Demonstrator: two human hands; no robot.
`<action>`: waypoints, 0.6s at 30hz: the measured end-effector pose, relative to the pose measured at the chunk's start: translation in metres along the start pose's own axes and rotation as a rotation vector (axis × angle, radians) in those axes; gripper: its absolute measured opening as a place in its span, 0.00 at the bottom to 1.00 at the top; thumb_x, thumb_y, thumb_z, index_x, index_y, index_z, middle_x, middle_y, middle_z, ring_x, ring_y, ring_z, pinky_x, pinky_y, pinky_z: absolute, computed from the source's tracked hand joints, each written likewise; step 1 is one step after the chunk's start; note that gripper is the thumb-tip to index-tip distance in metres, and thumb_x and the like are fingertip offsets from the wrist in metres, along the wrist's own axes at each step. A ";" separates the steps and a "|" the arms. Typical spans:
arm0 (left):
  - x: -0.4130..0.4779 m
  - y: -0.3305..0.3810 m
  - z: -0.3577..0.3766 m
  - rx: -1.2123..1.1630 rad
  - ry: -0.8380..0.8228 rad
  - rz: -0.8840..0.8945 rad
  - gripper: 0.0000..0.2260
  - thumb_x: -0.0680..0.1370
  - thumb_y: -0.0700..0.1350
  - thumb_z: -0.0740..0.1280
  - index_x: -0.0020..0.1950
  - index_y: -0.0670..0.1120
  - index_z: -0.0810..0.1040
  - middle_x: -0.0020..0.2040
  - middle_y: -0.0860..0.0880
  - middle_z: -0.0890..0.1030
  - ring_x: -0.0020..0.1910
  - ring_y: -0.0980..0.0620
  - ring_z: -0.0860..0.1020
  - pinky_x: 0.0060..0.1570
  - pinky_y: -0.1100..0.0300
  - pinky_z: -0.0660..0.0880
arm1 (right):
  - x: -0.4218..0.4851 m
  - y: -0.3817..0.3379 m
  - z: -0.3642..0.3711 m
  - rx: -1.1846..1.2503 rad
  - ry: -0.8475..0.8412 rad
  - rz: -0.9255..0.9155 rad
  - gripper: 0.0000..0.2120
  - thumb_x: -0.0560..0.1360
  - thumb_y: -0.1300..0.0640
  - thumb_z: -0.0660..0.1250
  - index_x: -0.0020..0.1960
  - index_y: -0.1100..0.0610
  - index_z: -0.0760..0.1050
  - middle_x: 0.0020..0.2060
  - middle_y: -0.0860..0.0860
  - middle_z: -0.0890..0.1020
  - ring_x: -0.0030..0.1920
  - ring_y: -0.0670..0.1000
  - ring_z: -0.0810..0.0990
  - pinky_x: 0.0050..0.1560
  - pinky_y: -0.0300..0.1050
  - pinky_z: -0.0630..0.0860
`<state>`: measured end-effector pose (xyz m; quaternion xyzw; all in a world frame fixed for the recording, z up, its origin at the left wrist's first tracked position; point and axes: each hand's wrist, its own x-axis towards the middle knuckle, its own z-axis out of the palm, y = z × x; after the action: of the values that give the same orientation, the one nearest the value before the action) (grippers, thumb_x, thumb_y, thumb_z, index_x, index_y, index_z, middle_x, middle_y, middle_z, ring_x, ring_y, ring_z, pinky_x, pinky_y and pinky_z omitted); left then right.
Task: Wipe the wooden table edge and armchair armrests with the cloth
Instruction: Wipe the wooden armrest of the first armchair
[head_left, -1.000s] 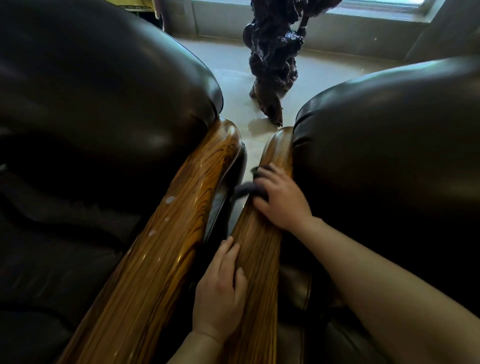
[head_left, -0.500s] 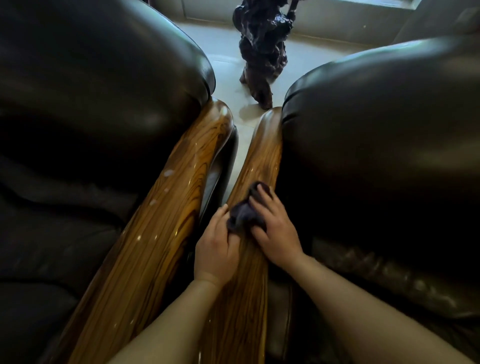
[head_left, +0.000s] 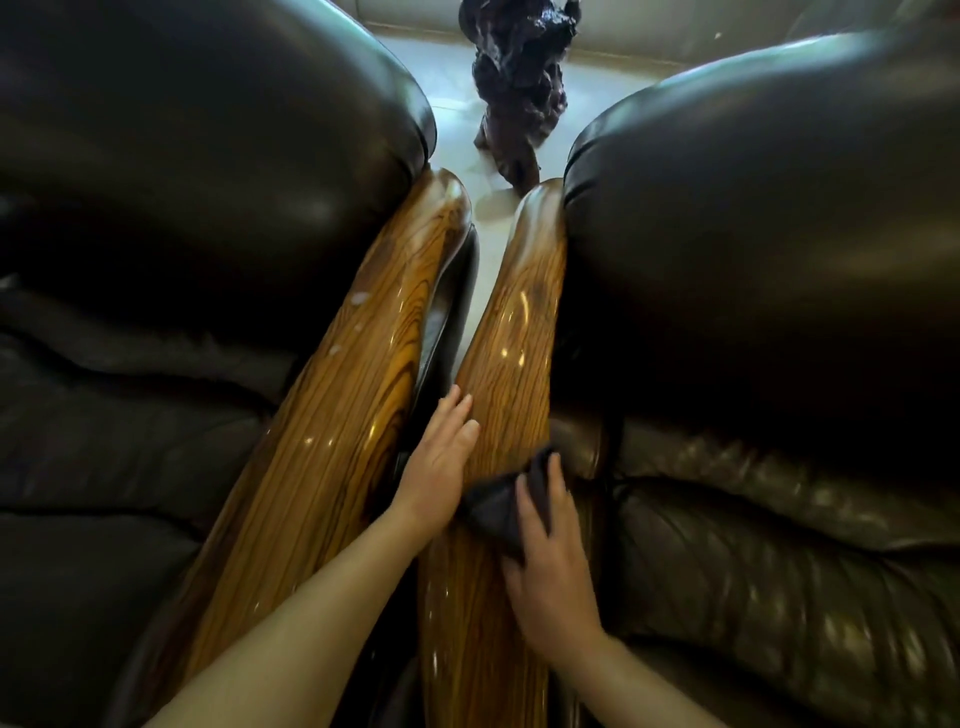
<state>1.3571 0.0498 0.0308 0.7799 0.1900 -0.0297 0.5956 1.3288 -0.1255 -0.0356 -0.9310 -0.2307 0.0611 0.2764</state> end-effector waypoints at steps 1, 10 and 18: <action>-0.005 0.000 -0.005 -0.007 -0.011 -0.004 0.21 0.84 0.53 0.52 0.78 0.53 0.60 0.79 0.58 0.56 0.77 0.60 0.53 0.77 0.47 0.52 | -0.013 0.000 0.003 -0.103 -0.038 -0.066 0.45 0.71 0.51 0.73 0.81 0.47 0.51 0.82 0.50 0.44 0.81 0.58 0.44 0.73 0.59 0.57; -0.045 -0.030 -0.084 0.790 0.108 0.205 0.25 0.82 0.53 0.57 0.79 0.51 0.57 0.80 0.53 0.53 0.78 0.57 0.45 0.77 0.52 0.46 | 0.100 -0.025 -0.022 -0.364 -0.061 -0.195 0.36 0.78 0.29 0.48 0.81 0.46 0.52 0.82 0.51 0.48 0.81 0.55 0.41 0.79 0.55 0.44; -0.037 -0.074 -0.105 1.005 0.211 0.144 0.30 0.80 0.59 0.52 0.79 0.55 0.47 0.81 0.48 0.46 0.78 0.52 0.39 0.76 0.43 0.42 | 0.056 -0.040 0.000 -0.357 -0.037 -0.233 0.33 0.79 0.35 0.55 0.80 0.46 0.54 0.82 0.51 0.48 0.81 0.56 0.43 0.79 0.57 0.44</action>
<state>1.2793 0.1545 0.0035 0.9795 0.1570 0.0027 0.1259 1.3629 -0.0697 -0.0128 -0.9310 -0.3487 0.0039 0.1081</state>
